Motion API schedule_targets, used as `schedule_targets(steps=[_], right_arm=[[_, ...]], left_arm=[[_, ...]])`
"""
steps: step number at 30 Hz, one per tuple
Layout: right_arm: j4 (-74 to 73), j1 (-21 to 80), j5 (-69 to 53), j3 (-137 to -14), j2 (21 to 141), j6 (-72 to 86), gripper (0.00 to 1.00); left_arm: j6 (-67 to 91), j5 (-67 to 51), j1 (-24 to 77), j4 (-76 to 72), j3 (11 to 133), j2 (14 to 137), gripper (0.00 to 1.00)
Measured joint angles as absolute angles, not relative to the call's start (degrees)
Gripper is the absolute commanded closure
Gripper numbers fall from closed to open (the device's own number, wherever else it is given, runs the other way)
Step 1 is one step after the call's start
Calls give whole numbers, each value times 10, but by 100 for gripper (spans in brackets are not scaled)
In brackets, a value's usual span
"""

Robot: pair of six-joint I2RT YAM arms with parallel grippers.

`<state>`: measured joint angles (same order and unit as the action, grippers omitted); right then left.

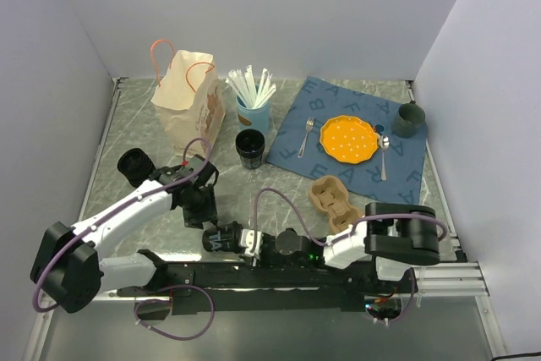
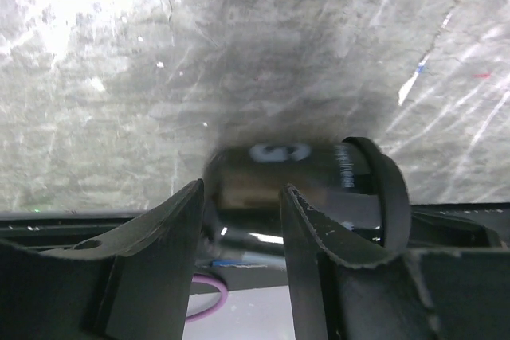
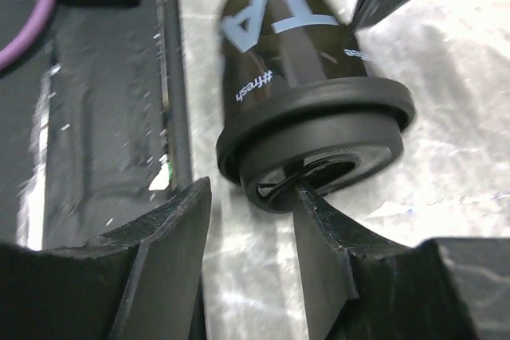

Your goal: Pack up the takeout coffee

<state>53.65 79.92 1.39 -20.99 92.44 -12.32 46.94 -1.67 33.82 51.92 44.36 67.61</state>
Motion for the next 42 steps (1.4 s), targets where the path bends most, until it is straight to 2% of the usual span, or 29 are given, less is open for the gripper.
schedule_targets(steps=[3,6,7,10,11,19,23,29,34,40,42], right_arm=[[568,807,41,-215,949,-140,53],[585,813,65,-215,963,-154,67],[591,814,70,-215,967,-159,79],[606,822,81,-214,970,-180,97],[613,824,83,-214,970,-186,100],[613,825,99,-219,958,-225,100],[574,825,107,-235,931,-231,100],[355,825,126,-303,807,-216,100],[115,825,142,-411,718,-170,100],[-131,825,164,-503,659,-83,100],[-184,825,181,-513,653,-51,93]], left_arm=[[459,-14,338,513,444,694,51],[452,-11,338,506,444,711,51],[449,-10,338,502,444,717,51],[442,-6,338,496,452,734,51],[441,-5,338,495,456,738,51],[426,-2,338,500,529,775,48],[418,6,338,506,565,794,41],[398,36,331,543,696,831,30],[397,44,320,531,792,837,27],[379,46,299,505,779,829,29],[360,44,296,475,736,808,28]])
